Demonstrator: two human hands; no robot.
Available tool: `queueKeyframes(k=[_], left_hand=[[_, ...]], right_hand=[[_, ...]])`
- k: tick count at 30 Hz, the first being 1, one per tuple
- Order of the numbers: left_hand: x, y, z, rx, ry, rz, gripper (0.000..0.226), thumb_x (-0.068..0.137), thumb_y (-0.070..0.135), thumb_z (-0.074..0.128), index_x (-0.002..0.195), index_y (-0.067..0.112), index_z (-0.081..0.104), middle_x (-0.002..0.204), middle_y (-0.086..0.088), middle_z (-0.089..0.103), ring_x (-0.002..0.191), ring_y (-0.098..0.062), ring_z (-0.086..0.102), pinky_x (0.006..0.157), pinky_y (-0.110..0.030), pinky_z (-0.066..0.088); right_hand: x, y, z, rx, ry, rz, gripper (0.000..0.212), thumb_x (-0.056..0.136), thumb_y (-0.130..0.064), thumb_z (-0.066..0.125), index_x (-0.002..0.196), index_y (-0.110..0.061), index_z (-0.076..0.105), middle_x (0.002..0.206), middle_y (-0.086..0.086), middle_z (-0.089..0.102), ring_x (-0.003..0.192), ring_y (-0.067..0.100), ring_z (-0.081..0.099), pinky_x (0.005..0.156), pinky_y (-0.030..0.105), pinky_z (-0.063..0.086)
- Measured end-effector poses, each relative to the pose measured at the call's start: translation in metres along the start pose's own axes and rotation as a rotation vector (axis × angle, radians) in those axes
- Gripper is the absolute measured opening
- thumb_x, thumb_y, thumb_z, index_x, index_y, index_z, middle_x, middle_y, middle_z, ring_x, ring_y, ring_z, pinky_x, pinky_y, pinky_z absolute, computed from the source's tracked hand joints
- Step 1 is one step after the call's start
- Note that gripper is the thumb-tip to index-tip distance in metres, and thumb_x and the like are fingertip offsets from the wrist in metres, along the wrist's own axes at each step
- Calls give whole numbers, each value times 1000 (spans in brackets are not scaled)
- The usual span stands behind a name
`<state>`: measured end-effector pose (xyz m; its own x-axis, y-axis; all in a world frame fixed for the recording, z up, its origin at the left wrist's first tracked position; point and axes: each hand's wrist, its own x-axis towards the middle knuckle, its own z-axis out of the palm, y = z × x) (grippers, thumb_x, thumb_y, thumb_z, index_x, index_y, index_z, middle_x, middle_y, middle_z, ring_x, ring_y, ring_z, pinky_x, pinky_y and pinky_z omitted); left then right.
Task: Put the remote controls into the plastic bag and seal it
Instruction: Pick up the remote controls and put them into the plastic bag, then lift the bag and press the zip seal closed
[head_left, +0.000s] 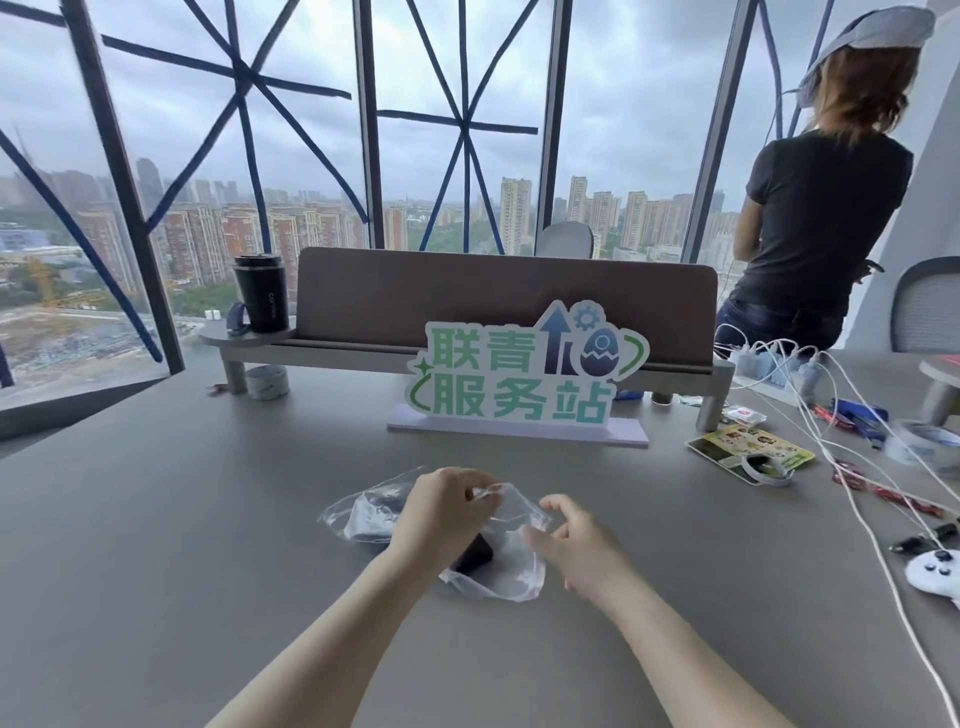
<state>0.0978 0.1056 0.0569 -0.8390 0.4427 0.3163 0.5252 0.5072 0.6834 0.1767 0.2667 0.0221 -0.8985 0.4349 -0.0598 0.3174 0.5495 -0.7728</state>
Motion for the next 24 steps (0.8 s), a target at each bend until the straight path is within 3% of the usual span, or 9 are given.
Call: queueKeyframes(k=[3, 5, 7, 9, 12, 14, 17, 19, 24], left_hand=[[-9, -9, -4, 302, -170, -3, 50, 74, 23, 52, 119, 44, 57, 113, 8, 58, 95, -14, 56, 68, -28, 43], [-20, -15, -13, 469, -292, -54, 63, 70, 24, 52, 129, 46, 43, 130, 4, 46, 114, -22, 52, 73, -31, 43], [-31, -18, -24, 602, -379, -101, 63, 70, 34, 57, 131, 40, 39, 133, -3, 43, 115, -28, 51, 79, -32, 44], [-36, -20, -35, 642, -416, -153, 61, 71, 31, 57, 130, 32, 43, 130, -3, 48, 109, -26, 56, 75, -31, 49], [-26, -20, -53, 430, -322, -258, 48, 70, 7, 47, 113, 25, 58, 112, -2, 62, 61, -20, 67, 49, -29, 57], [-11, -14, -68, 168, -155, -310, 36, 71, -4, 47, 95, 16, 65, 99, -10, 66, 48, -19, 64, 41, -30, 55], [8, 7, -100, -280, 43, -288, 15, 76, -11, 56, 79, 1, 65, 71, -17, 65, 42, -16, 64, 47, -33, 59], [17, 23, -126, -455, 82, -226, 7, 76, -7, 65, 78, -1, 65, 65, -14, 62, 42, -11, 61, 49, -26, 59], [31, 38, -155, -562, 113, -160, 5, 72, 2, 74, 77, 3, 75, 71, -12, 69, 63, -17, 63, 65, -22, 60]], right_hand=[[13, -4, 15, -3, 115, -52, 20, 85, -24, 55, 99, -27, 69, 76, -9, 67, 59, 12, 61, 59, 27, 51], [18, -7, 16, 52, 176, -30, 24, 84, -11, 51, 94, -23, 71, 76, -7, 69, 53, 7, 60, 57, 25, 48], [19, -11, 15, 106, 212, -18, 28, 82, -6, 51, 93, -21, 71, 74, -4, 72, 51, 11, 58, 53, 24, 46], [17, -13, 12, 211, 238, 26, 29, 81, -3, 48, 85, -19, 72, 58, 2, 71, 37, 16, 50, 41, 23, 40], [8, -24, 2, 418, 257, 68, 31, 85, -1, 47, 75, -11, 75, 51, 12, 66, 29, 16, 41, 35, 19, 31], [1, -41, -11, 573, 265, 53, 31, 85, 1, 47, 78, -6, 76, 50, 12, 66, 31, 16, 43, 34, 20, 34], [-8, -77, -38, 721, 278, -36, 29, 84, 3, 48, 82, -4, 76, 52, 12, 68, 33, 15, 48, 34, 20, 39], [-12, -101, -58, 783, 281, -108, 28, 83, 2, 48, 85, -4, 75, 54, 12, 70, 32, 14, 49, 34, 19, 41], [-19, -135, -89, 813, 270, -184, 26, 85, 1, 51, 94, -3, 75, 67, 15, 75, 37, 14, 57, 37, 21, 48]])
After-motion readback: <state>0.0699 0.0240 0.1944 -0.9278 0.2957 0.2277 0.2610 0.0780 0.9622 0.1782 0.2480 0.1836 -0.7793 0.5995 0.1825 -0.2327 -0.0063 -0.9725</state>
